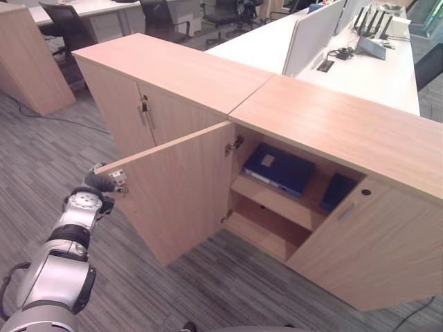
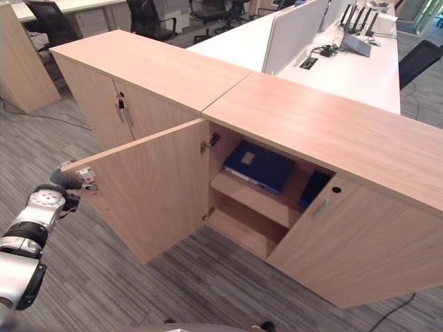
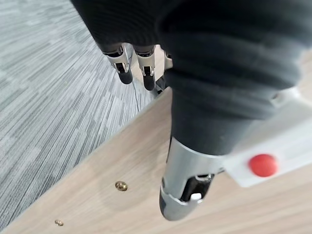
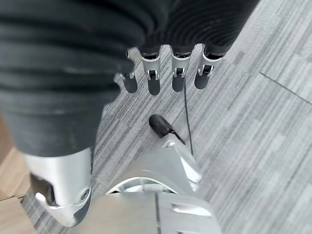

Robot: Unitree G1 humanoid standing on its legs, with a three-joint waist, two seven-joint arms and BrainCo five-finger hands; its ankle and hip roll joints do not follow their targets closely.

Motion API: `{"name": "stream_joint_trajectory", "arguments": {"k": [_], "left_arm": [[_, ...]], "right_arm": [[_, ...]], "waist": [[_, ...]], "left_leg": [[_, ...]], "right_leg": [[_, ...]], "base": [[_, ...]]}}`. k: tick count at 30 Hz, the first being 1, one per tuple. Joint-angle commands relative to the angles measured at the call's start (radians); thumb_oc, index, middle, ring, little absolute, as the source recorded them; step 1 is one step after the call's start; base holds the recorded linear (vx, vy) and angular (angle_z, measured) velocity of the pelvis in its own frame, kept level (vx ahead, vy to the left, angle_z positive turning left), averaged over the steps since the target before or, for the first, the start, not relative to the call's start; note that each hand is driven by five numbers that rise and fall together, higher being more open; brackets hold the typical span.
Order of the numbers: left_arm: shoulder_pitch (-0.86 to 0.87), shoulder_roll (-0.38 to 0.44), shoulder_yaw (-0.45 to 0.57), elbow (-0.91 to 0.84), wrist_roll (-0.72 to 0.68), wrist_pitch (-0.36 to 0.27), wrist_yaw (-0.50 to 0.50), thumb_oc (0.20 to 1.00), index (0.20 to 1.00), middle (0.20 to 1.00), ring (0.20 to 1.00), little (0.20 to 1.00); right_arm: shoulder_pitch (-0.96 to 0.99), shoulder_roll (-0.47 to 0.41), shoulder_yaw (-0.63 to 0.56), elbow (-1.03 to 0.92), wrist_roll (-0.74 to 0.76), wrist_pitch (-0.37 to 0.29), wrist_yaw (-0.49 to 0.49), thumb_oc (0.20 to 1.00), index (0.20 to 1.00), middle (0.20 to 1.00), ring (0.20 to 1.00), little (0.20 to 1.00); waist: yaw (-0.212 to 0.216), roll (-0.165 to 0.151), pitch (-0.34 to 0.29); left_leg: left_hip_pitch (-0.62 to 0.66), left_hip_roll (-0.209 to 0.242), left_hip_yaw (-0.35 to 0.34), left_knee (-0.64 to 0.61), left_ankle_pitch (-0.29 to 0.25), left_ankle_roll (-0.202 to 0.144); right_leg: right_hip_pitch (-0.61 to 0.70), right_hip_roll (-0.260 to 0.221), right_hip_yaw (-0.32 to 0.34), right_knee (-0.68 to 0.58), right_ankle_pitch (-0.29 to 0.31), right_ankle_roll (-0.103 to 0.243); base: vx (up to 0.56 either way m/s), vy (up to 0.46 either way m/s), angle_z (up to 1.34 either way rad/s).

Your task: Put the empty folder in the office cabinet

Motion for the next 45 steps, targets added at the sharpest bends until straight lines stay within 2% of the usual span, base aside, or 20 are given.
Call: {"name": "stream_joint_trajectory", "arguments": {"k": [1, 2, 4, 5, 6, 7, 8, 11, 14, 16, 21, 27, 36, 41, 42, 43, 44, 45], "left_arm": [[-0.09, -0.283, -0.068, -0.058, -0.015, -0.084, -0.06, 1.0, 1.0, 1.0, 1.0, 1.0], [-0.087, -0.284, -0.069, -0.063, -0.015, -0.082, -0.059, 1.0, 1.0, 1.0, 1.0, 1.0], [0.007, -0.377, -0.102, -0.227, -0.093, -0.098, -0.095, 1.0, 1.0, 1.0, 1.0, 1.0], [0.012, -0.377, -0.104, -0.232, -0.094, -0.096, -0.095, 1.0, 1.0, 1.0, 1.0, 1.0], [0.059, -0.397, -0.118, -0.31, -0.143, -0.104, -0.118, 1.0, 1.0, 1.0, 1.0, 1.0], [0.156, -0.434, -0.149, -0.464, -0.235, -0.105, -0.176, 1.0, 1.0, 1.0, 1.0, 1.0], [0.164, -0.431, -0.151, -0.474, -0.238, -0.101, -0.176, 1.0, 1.0, 1.0, 1.0, 1.0], [0.286, -0.449, -0.241, -0.696, -0.348, -0.065, -0.288, 1.0, 1.0, 1.0, 1.0, 1.0], [0.313, -0.434, -0.281, -0.803, -0.396, -0.049, -0.321, 1.0, 1.0, 1.0, 1.0, 1.0], [0.36, -0.402, -0.311, -0.969, -0.479, -0.037, -0.366, 1.0, 1.0, 1.0, 1.0, 1.0], [0.395, -0.342, -0.357, -1.126, -0.531, -0.002, -0.439, 1.0, 1.0, 1.0, 1.0, 1.0], [0.446, -0.305, -0.376, -1.183, -0.554, 0.007, -0.476, 1.0, 1.0, 1.0, 1.0, 1.0], [0.572, -0.27, -0.284, -1.129, -0.483, 0.008, -0.454, 1.0, 1.0, 1.0, 1.0, 1.0], [0.602, -0.256, -0.197, -1.087, -0.426, -0.006, -0.416, 1.0, 1.0, 1.0, 1.0, 1.0], [0.608, -0.25, -0.174, -1.073, -0.417, -0.013, -0.412, 1.0, 1.0, 1.0, 1.0, 1.0], [0.628, -0.241, -0.145, -1.058, -0.416, -0.007, -0.401, 1.0, 1.0, 1.0, 1.0, 1.0], [0.63, -0.241, -0.143, -1.059, -0.416, -0.007, -0.401, 1.0, 1.0, 1.0, 1.0, 1.0], [0.641, -0.235, -0.129, -1.038, -0.398, -0.001, -0.396, 1.0, 1.0, 1.0, 1.0, 1.0]], "right_arm": [[-0.061, -0.03, 0.056, 0.066, 0.001, -0.006, -0.028, 1.0, 1.0, 1.0, 1.0, 1.0], [-0.059, -0.031, 0.055, 0.066, 0.001, -0.006, -0.028, 1.0, 1.0, 1.0, 1.0, 1.0], [-0.07, -0.016, 0.053, 0.071, 0.004, -0.007, -0.035, 1.0, 1.0, 1.0, 1.0, 1.0], [-0.068, -0.016, 0.053, 0.072, 0.004, -0.008, -0.035, 1.0, 1.0, 1.0, 1.0, 1.0], [-0.067, -0.01, 0.047, 0.073, 0.006, -0.006, -0.036, 1.0, 1.0, 1.0, 1.0, 1.0], [-0.077, -0.003, 0.037, 0.075, 0.005, -0.005, -0.035, 1.0, 1.0, 1.0, 1.0, 1.0], [-0.074, -0.003, 0.036, 0.075, 0.005, -0.005, -0.035, 1.0, 1.0, 1.0, 1.0, 1.0], [-0.089, 0.018, 0.032, 0.083, -0.006, -0.005, -0.032, 1.0, 1.0, 1.0, 1.0, 1.0], [-0.096, 0.026, 0.032, 0.087, -0.015, -0.008, -0.03, 1.0, 1.0, 1.0, 1.0, 1.0], [-0.104, 0.031, 0.035, 0.084, -0.024, -0.016, -0.031, 1.0, 1.0, 1.0, 1.0, 1.0], [-0.103, 0.036, 0.043, 0.103, -0.066, -0.019, -0.013, 1.0, 1.0, 1.0, 1.0, 1.0], [-0.087, 0.032, 0.07, 0.132, -0.164, -0.011, 0.014, 1.0, 1.0, 1.0, 1.0, 1.0], [-0.09, 0.022, 0.054, 0.117, -0.169, 0.007, 0.01, 1.0, 1.0, 1.0, 1.0, 1.0], [-0.076, 0.061, 0.097, 0.073, -0.163, -0.007, 0.029, 1.0, 1.0, 1.0, 1.0, 1.0], [-0.063, 0.064, 0.106, 0.063, -0.153, -0.008, 0.033, 1.0, 1.0, 1.0, 1.0, 1.0], [-0.054, 0.071, 0.104, 0.062, -0.147, -0.004, 0.033, 1.0, 1.0, 1.0, 1.0, 1.0], [-0.053, 0.072, 0.106, 0.062, -0.147, -0.004, 0.033, 1.0, 1.0, 1.0, 1.0, 1.0], [-0.057, 0.069, 0.105, 0.064, -0.145, -0.004, 0.036, 1.0, 1.0, 1.0, 1.0, 1.0]], "waist": [[-0.043, 0.079, -0.049], [-0.042, 0.08, -0.05], [-0.033, 0.079, -0.047], [-0.033, 0.079, -0.048], [-0.028, 0.079, -0.047], [-0.02, 0.078, -0.039], [-0.019, 0.077, -0.042], [-0.003, 0.075, -0.031], [0.003, 0.073, -0.026], [0.015, 0.071, -0.016], [0.026, 0.068, -0.008], [0.033, 0.059, -0.004], [0.032, 0.055, -0.001], [0.034, 0.044, 0.001], [0.031, 0.039, 0.0], [0.029, 0.035, -0.002], [0.03, 0.036, -0.002], [0.028, 0.037, -0.005]], "left_leg": [[0.005, -0.023, -0.071, 0.019, -0.142, 0.036], [0.005, -0.023, -0.072, 0.019, -0.142, 0.036], [0.006, -0.025, -0.082, 0.019, -0.144, 0.039], [0.007, -0.025, -0.083, 0.019, -0.144, 0.039], [0.008, -0.026, -0.088, 0.019, -0.146, 0.041], [0.005, -0.03, -0.095, 0.02, -0.147, 0.044], [0.006, -0.03, -0.096, 0.02, -0.147, 0.044], [0.01, -0.032, -0.108, 0.02, -0.15, 0.048], [0.009, -0.03, -0.114, 0.019, -0.149, 0.048], [0.006, -0.03, -0.125, 0.019, -0.148, 0.048], [0.002, -0.027, -0.134, 0.018, -0.148, 0.048], [-0.004, -0.026, -0.143, 0.016, -0.145, 0.042], [0.001, -0.001, -0.123, 0.016, -0.145, 0.028], [0.015, 0.028, -0.096, 0.018, -0.144, 0.011], [0.016, 0.043, -0.087, 0.019, -0.142, 0.002], [0.017, 0.076, -0.077, 0.023, -0.134, -0.015], [0.017, 0.078, -0.075, 0.023, -0.133, -0.017], [0.021, 0.103, -0.065, 0.024, -0.125, -0.034]], "right_leg": [[0.026, -0.063, -0.039, -0.049, 0.161, 0.077], [0.026, -0.063, -0.039, -0.049, 0.161, 0.077], [0.036, -0.067, -0.054, -0.047, 0.157, 0.077], [0.037, -0.067, -0.056, -0.048, 0.157, 0.077], [0.043, -0.069, -0.062, -0.047, 0.16, 0.077], [0.045, -0.07, -0.066, -0.046, 0.163, 0.077], [0.046, -0.07, -0.066, -0.046, 0.163, 0.077], [0.055, -0.07, -0.069, -0.045, 0.157, 0.077], [0.059, -0.066, -0.071, -0.045, 0.153, 0.077], [0.06, -0.062, -0.073, -0.046, 0.146, 0.077], [0.063, -0.058, -0.074, -0.05, 0.145, 0.077], [0.069, -0.048, -0.077, -0.053, 0.144, 0.077], [0.06, -0.03, -0.066, -0.048, 0.116, 0.077], [0.059, -0.017, -0.07, -0.048, 0.065, 0.077], [0.057, -0.006, -0.063, -0.052, 0.044, 0.077], [0.059, 0.02, -0.048, -0.066, 0.0, 0.077], [0.058, 0.022, -0.047, -0.066, -0.002, 0.077], [0.051, 0.041, -0.028, -0.069, -0.032, 0.077]], "base": [[0.0, 0.0, 0.06], [0.0, -0.007, 0.07], [0.0, -0.007, 0.09], [0.01, -0.001, 0.13], [0.0, 0.004, 0.19], [0.0, 0.005, 0.18], [-0.01, 0.008, 0.17], [0.0, -0.002, 0.13], [-0.01, -0.011, 0.22], [-0.01, -0.013, 0.11], [0.0, -0.005, -0.07], [0.01, -0.006, -0.26], [0.02, -0.047, -0.12], [0.02, -0.111, -0.19], [0.04, -0.305, -0.18], [0.04, -0.25, -0.19], [0.07, -0.333, -0.3], [0.04, -0.172, -0.33]]}}
